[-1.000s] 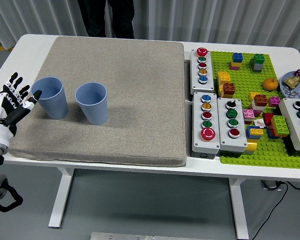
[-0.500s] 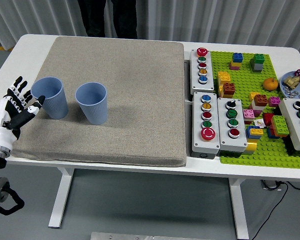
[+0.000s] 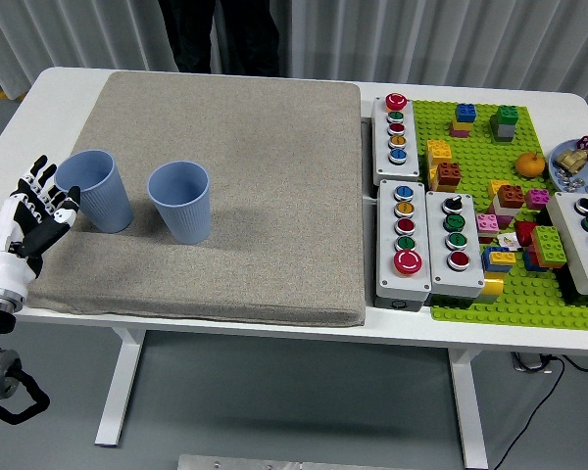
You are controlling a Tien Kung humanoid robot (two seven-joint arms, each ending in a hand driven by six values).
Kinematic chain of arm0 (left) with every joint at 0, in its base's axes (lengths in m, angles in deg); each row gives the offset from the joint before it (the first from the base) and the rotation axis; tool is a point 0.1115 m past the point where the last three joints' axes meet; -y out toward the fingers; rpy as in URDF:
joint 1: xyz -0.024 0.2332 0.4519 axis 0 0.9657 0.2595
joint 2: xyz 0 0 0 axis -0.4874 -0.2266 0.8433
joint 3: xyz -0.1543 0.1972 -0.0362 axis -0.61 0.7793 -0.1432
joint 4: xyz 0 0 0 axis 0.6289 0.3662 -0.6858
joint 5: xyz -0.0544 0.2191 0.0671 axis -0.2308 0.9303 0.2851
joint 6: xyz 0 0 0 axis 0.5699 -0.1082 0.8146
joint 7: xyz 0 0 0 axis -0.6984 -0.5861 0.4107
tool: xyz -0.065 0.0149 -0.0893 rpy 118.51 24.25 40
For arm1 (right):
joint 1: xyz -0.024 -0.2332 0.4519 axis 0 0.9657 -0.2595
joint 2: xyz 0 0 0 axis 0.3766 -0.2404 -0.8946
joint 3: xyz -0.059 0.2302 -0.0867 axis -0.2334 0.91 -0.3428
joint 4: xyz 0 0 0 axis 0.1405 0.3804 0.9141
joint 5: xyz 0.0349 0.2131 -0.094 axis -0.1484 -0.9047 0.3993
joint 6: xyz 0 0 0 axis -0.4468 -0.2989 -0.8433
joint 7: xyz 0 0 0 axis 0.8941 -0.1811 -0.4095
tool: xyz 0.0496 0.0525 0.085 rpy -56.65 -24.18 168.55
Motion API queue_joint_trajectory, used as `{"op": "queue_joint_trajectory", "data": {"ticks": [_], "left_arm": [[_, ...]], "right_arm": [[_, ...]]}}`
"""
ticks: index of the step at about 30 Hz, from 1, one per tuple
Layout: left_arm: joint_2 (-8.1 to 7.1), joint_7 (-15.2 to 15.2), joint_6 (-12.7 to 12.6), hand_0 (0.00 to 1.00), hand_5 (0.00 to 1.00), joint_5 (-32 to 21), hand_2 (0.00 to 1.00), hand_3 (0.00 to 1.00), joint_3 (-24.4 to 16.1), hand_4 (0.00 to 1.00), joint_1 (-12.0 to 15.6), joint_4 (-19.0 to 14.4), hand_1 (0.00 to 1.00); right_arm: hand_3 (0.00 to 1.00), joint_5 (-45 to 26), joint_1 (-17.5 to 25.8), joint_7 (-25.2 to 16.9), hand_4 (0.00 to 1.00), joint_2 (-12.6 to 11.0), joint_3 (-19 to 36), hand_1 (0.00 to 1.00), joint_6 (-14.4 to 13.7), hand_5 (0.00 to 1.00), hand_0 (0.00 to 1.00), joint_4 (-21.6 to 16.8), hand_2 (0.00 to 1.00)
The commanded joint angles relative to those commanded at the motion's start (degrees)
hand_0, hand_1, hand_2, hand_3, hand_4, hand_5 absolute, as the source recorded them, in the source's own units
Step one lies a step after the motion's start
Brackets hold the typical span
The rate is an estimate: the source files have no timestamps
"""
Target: Pick cup pour cup place
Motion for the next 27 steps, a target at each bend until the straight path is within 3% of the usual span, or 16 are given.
{"op": "queue_joint_trajectory", "data": {"ticks": [1,2,13,14,19,20,25,27], "left_arm": [[0.01,0.0,0.0,0.928,0.002,-0.1,0.998,0.998,0.0,0.562,0.0,-0.1,0.924],[-0.03,0.0,0.0,0.928,0.069,-0.2,0.998,0.998,0.2,0.716,0.1,-0.3,0.924],[-0.24,-0.1,0.3,0.928,0.04,-0.3,0.998,0.998,0.8,0.694,0.4,-1.9,0.923],[-0.25,-0.1,0.3,0.928,0.209,-0.2,0.998,0.998,0.8,0.819,0.5,-2.0,0.922],[-0.31,-0.2,0.1,0.928,0.209,-0.1,0.998,0.998,0.7,0.819,0.3,-2.3,0.922],[-0.31,-0.2,0.0,0.928,0.292,-0.1,0.998,0.998,0.7,0.857,0.3,-2.4,0.922],[-0.4,-0.2,0.1,0.928,0.292,0.0,0.998,0.998,0.4,0.857,0.3,-2.6,0.922],[-0.49,-0.2,0.3,0.928,0.34,0.0,0.998,0.998,0.4,0.891,0.5,-2.8,0.922]], "right_arm": [[0.644,0.1,0.0,0.0,0.216,0.0,0.0,0.709,0.0,0.42,0.741,0.0,0.732],[0.645,0.1,0.0,0.0,0.217,0.0,0.0,0.709,0.0,0.422,0.74,0.0,0.732],[0.645,0.3,0.3,0.1,0.216,0.0,0.0,0.708,0.1,0.422,0.74,0.0,0.732],[0.644,0.3,0.3,0.2,0.215,0.0,0.0,0.709,0.1,0.424,0.74,0.0,0.733],[0.644,0.0,0.3,0.1,0.215,0.0,-0.2,0.709,0.1,0.424,0.74,0.0,0.733],[0.644,-0.1,0.3,0.1,0.215,0.0,-0.2,0.709,0.1,0.423,0.74,0.0,0.732],[0.644,-0.3,0.2,0.0,0.215,0.0,-0.2,0.709,0.1,0.423,0.74,0.0,0.732],[0.645,-0.1,0.1,0.1,0.214,0.0,-0.1,0.709,0.1,0.422,0.74,0.0,0.732]]}}
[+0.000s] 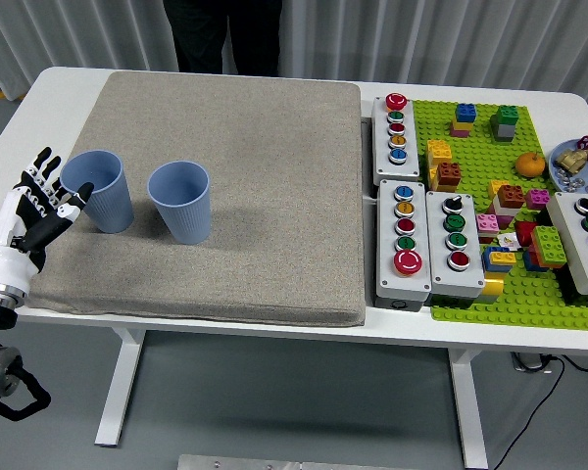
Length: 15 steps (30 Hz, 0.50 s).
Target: Pick cup pour cup place
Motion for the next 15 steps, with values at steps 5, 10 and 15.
{"op": "queue_joint_trajectory", "data": {"ticks": [5,10,15], "left_arm": [[-0.16,-0.2,0.3,0.93,0.341,0.4,0.998,0.998,0.2,0.893,0.7,-0.5,0.923],[-0.14,-0.2,0.2,0.93,0.341,0.5,0.998,0.998,0.5,0.893,0.6,-0.1,0.923],[-0.06,-0.2,0.0,0.928,0.34,1.0,0.998,0.998,0.7,0.894,0.5,0.1,0.923]], "right_arm": [[0.644,-0.1,-0.1,0.0,0.214,0.0,0.0,0.708,0.0,0.421,0.74,0.0,0.732],[0.644,-0.2,-0.2,0.0,0.214,0.0,-0.1,0.708,0.0,0.421,0.74,0.0,0.732],[0.644,-0.4,-0.1,0.0,0.213,0.1,-0.2,0.708,0.0,0.421,0.74,0.0,0.732]]}}
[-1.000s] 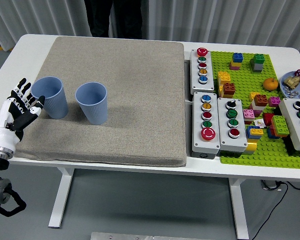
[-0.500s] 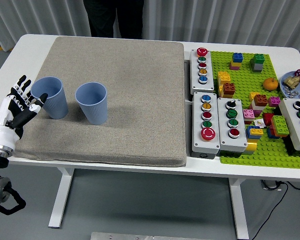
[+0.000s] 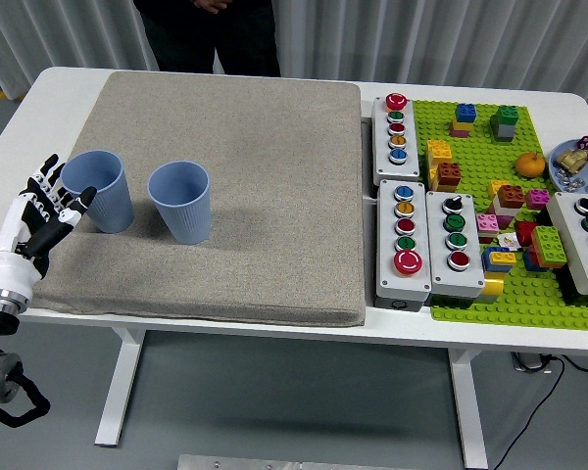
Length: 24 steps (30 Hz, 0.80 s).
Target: Pick cup pour cup place
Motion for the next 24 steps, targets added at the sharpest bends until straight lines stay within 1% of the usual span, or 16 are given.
{"op": "queue_joint_trajectory", "data": {"ticks": [7,8,13,14,19,20,24], "left_arm": [[0.1,0.1,-0.2,0.93,0.335,0.8,0.998,0.998,0.2,0.895,-0.4,0.6,0.924],[0.11,0.1,-0.1,0.932,0.321,1.0,0.998,0.998,0.2,0.892,-0.4,0.6,0.926],[0.06,-0.3,0.7,0.932,0.321,2.4,0.998,0.998,0.2,0.892,-0.3,0.7,0.926],[0.06,-0.4,0.8,0.937,0.264,2.6,0.998,0.998,0.2,0.884,-0.3,0.7,0.935],[0.09,-0.5,1.1,0.937,0.264,3.0,0.998,0.998,0.1,0.884,-0.2,0.9,0.935],[0.09,-0.6,1.2,0.94,0.081,3.0,0.998,0.998,0.1,0.792,-0.2,0.9,0.936],[0.18,-0.7,1.1,0.94,0.081,3.1,0.998,0.998,0.2,0.792,-0.3,1.2,0.936]], "right_arm": [[0.645,-0.2,-0.1,0.0,0.213,0.0,-0.1,0.708,0.0,0.42,0.74,0.0,0.732],[0.645,-0.2,-0.1,0.0,0.214,0.0,-0.1,0.707,0.0,0.42,0.74,0.0,0.732],[0.645,-0.1,-0.1,0.0,0.214,0.1,-0.1,0.707,0.0,0.42,0.74,0.0,0.732],[0.644,-0.1,-0.1,0.0,0.215,0.1,-0.1,0.708,0.0,0.419,0.741,0.0,0.732],[0.644,-0.2,-0.1,0.0,0.215,0.1,-0.1,0.708,0.0,0.419,0.741,0.0,0.732],[0.644,-0.2,-0.1,0.0,0.216,0.1,-0.2,0.707,0.0,0.42,0.741,0.0,0.731],[0.644,-0.2,0.1,0.0,0.216,0.1,-0.2,0.707,0.1,0.42,0.741,0.0,0.731]]}}
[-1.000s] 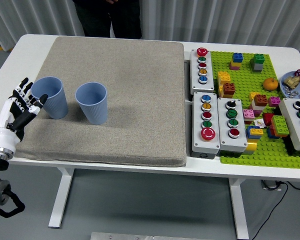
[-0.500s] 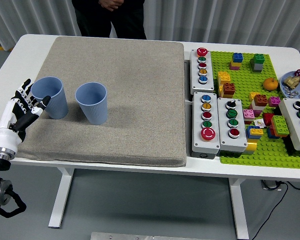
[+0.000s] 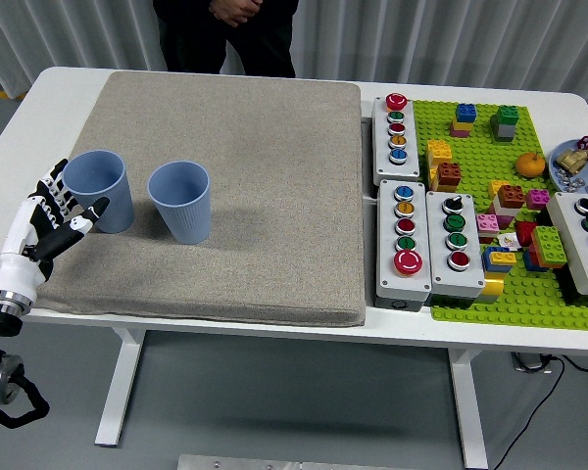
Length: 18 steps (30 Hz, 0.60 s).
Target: Pick cup pour cup place
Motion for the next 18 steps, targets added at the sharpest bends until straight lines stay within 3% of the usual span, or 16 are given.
{"op": "queue_joint_trajectory", "data": {"ticks": [8,18], "left_arm": [[0.17,-0.1,-0.5,0.94,0.142,0.0,0.998,0.998,0.3,0.829,-0.5,0.8,0.935],[0.52,0.3,-1.2,0.942,0.148,-0.4,0.998,0.998,1.0,0.829,-2.1,3.0,0.935]], "right_arm": [[0.644,-0.2,0.1,0.0,0.217,0.0,-0.2,0.706,0.0,0.42,0.741,0.0,0.73],[0.643,-0.3,0.2,-0.1,0.218,0.1,-0.3,0.706,0.0,0.42,0.741,0.0,0.73]]}}
